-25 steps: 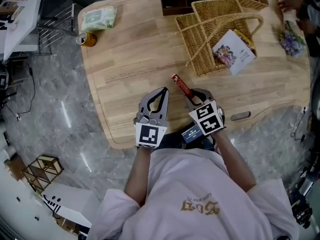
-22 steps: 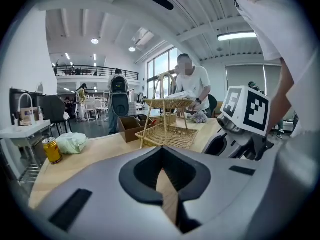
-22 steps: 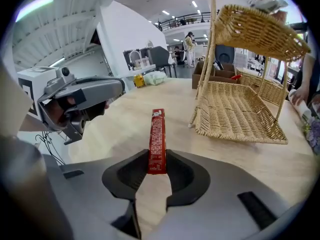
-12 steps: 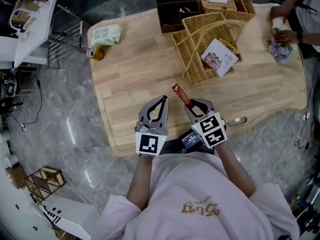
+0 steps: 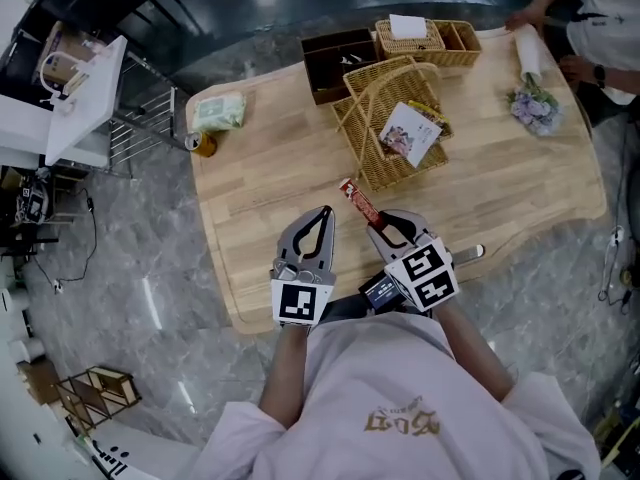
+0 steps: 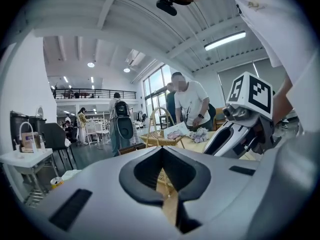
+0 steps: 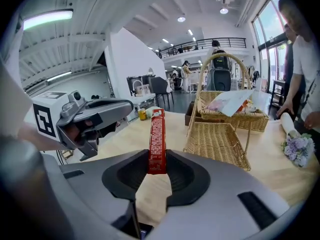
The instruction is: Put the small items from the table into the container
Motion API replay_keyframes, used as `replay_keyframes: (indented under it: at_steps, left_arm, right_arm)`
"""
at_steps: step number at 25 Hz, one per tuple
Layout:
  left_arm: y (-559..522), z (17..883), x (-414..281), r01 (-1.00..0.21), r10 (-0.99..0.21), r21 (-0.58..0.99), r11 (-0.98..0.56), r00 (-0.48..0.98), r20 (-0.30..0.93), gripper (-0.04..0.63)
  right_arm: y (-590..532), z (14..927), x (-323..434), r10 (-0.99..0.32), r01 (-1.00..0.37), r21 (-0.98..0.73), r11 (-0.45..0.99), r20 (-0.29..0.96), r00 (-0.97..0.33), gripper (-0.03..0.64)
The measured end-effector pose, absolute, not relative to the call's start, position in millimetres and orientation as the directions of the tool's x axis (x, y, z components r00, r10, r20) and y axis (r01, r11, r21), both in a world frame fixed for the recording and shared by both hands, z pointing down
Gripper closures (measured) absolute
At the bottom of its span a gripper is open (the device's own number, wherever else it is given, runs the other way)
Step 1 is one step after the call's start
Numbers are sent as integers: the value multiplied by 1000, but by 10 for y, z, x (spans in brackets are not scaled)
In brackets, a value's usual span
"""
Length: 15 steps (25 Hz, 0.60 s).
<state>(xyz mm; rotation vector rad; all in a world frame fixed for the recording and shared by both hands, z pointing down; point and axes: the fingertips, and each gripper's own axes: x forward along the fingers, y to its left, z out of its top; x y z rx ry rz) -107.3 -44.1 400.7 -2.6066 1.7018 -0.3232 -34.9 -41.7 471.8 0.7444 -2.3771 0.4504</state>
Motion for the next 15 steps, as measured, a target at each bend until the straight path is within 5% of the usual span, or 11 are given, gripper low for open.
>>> replay_keyframes:
  at_steps: [15]
  left_arm:
    - [-604,3443,-846,-882,-901,-188,-433,428,67,603]
  right_arm:
    - [-656,4109,-45,-524,-667,-97,739,540,-659,495]
